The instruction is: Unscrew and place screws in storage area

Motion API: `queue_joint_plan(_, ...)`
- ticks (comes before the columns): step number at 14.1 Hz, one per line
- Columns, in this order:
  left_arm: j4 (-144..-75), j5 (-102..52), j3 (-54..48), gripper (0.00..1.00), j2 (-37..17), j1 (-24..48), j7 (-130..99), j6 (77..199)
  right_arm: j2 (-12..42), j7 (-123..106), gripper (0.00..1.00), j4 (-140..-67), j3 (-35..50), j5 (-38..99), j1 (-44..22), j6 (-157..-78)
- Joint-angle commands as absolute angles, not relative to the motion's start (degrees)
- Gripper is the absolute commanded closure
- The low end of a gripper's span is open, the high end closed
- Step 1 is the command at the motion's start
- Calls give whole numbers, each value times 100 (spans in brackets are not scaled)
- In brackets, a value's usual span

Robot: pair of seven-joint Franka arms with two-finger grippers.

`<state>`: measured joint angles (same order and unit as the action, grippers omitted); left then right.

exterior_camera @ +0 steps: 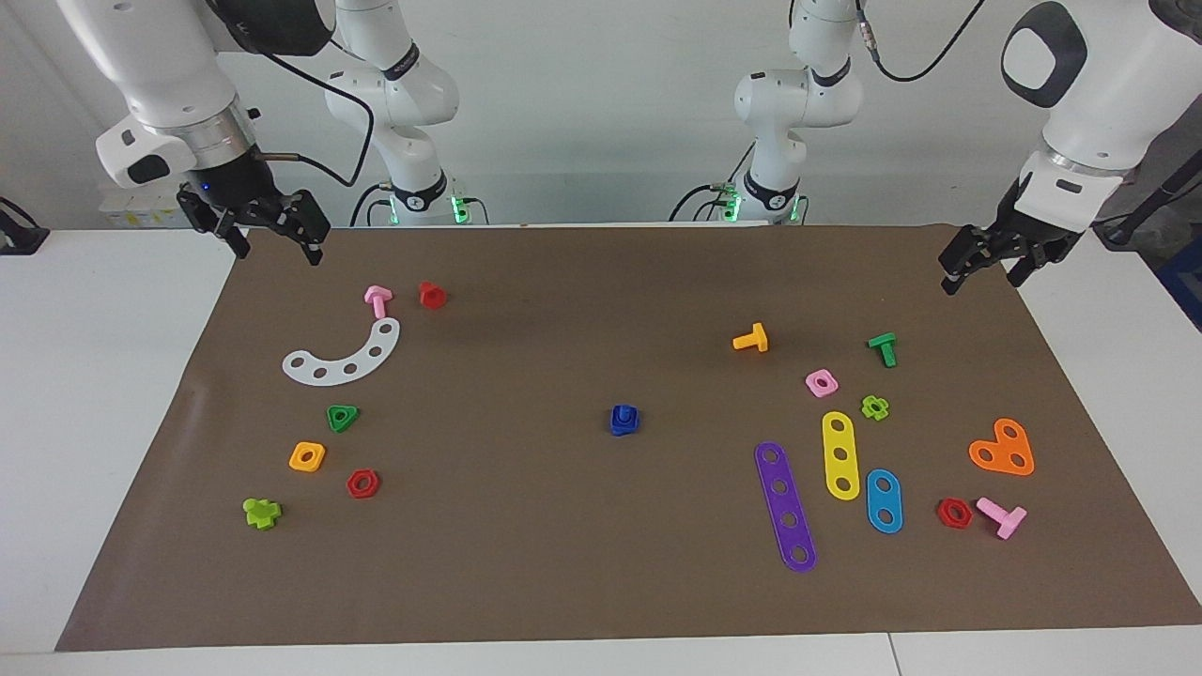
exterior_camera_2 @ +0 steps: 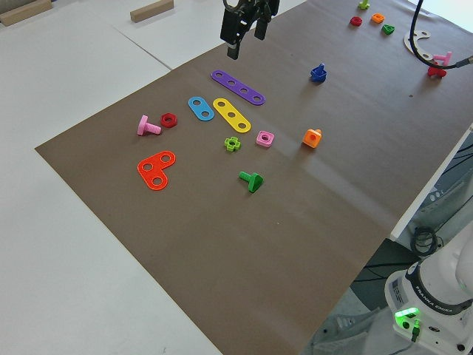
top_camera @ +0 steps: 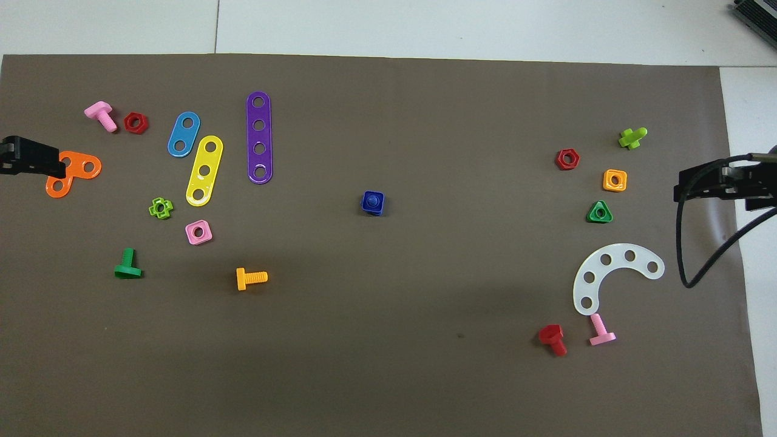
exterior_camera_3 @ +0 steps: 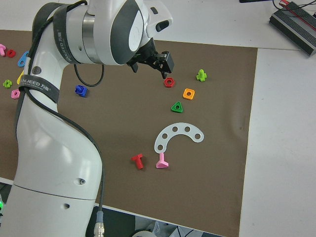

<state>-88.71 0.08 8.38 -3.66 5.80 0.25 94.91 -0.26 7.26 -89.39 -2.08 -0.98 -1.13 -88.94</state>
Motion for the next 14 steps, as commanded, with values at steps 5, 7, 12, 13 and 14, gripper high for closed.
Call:
queue_joint_plan(5, -9105, 141, 853, 0, -176, 659, -18, 9554, -167, 782, 0, -9097, -176, 0, -70, -8947)
queue_joint_plan(7, -9114, 141, 835, 0, -176, 685, -9, 9588, -167, 782, 0, -9097, -176, 0, -70, -8947)
queue_joint_plan(12, -9325, 123, 817, 0, -123, 1167, -44, 9773, -167, 773, 0, -9097, -176, 0, -70, -8947)
queue_joint_plan(13, -9325, 106, 826, 0, -140, 1395, -105, 9773, -167, 773, 0, -9097, -176, 0, -70, -8947)
queue_joint_plan(14, -9299, 79, 826, 0, -210, 1537, -332, 9791, -167, 773, 0, -9097, -176, 0, -70, -8947)
